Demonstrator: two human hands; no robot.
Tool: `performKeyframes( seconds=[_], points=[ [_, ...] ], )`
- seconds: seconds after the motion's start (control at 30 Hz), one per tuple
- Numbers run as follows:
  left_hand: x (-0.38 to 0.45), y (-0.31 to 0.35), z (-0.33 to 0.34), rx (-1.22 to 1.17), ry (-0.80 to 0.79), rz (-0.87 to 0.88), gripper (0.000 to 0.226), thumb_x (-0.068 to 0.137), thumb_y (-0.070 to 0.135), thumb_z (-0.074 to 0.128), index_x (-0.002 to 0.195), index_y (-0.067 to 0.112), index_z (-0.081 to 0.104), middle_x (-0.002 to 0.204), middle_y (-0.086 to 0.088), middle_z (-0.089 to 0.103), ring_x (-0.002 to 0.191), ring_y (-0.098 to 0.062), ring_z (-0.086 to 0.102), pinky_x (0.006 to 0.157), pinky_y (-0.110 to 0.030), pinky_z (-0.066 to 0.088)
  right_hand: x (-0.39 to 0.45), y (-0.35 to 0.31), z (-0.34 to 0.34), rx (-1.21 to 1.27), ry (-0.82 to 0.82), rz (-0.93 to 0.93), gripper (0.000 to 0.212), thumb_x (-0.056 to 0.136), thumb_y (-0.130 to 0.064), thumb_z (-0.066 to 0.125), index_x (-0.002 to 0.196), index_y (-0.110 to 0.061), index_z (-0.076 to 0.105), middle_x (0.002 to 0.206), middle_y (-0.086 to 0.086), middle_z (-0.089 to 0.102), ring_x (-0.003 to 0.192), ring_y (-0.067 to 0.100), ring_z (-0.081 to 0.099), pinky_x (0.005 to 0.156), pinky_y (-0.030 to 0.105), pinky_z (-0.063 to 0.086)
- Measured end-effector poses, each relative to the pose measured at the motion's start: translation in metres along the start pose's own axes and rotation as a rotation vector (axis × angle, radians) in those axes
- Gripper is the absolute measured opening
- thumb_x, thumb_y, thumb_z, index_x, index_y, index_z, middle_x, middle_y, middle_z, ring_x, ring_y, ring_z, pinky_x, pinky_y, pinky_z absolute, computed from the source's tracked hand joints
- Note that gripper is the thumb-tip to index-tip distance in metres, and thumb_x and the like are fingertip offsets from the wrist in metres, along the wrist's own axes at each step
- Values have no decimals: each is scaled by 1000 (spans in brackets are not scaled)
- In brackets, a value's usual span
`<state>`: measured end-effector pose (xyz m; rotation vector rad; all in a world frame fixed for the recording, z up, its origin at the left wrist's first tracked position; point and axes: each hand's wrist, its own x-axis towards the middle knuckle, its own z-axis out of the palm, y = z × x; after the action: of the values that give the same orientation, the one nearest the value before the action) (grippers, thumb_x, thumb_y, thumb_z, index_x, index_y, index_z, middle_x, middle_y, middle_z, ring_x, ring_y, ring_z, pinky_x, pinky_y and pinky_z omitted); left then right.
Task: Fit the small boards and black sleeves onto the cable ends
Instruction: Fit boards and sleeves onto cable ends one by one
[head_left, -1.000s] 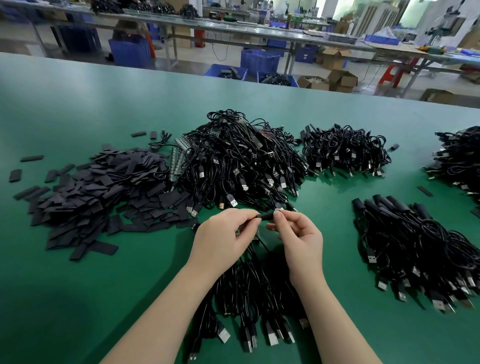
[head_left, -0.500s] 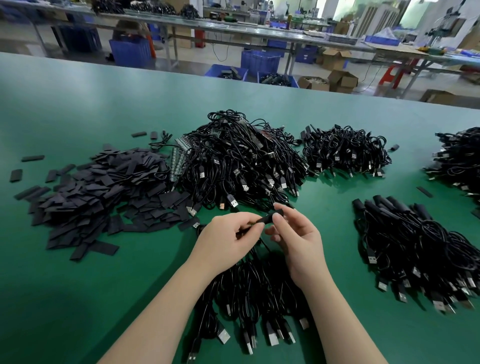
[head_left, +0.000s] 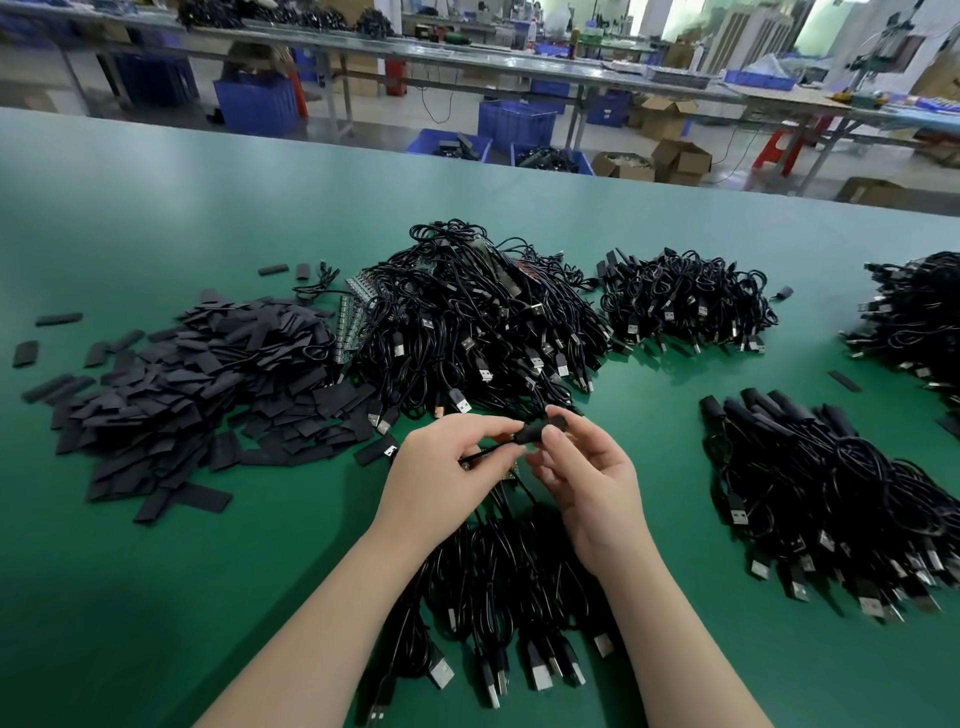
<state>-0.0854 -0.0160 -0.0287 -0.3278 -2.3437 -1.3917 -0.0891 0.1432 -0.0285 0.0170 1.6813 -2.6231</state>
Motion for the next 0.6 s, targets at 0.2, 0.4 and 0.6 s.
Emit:
performKeyframes(
  seconds=[0.2,0.4,0.6],
  points=[
    [1,-1,0,-30,-25,0,26,81,37,72,107,37,73,97,23,70,93,0,65,80,-19,51,1,0,0,15,8,-17,23,66,-24,78,89,-26,80,81,-1,73,74,11,70,69,18,55],
    [1,0,0,-53,-4,-3,26,81,36,71,106,31,75,87,17,71,86,1,66,79,-20,52,-1,0,1,9,-15,0,19,71,-21,74,88,-29,80,81,0,75,74,11,71,68,19,56],
    [1,1,-1,-64,0,-11,28,80,41,70,105,32,75,85,22,70,83,2,66,75,-18,52,-2,1,1,5,9,3,21,70,-24,76,90,-27,80,73,0,70,68,12,65,66,20,54]
  ],
)
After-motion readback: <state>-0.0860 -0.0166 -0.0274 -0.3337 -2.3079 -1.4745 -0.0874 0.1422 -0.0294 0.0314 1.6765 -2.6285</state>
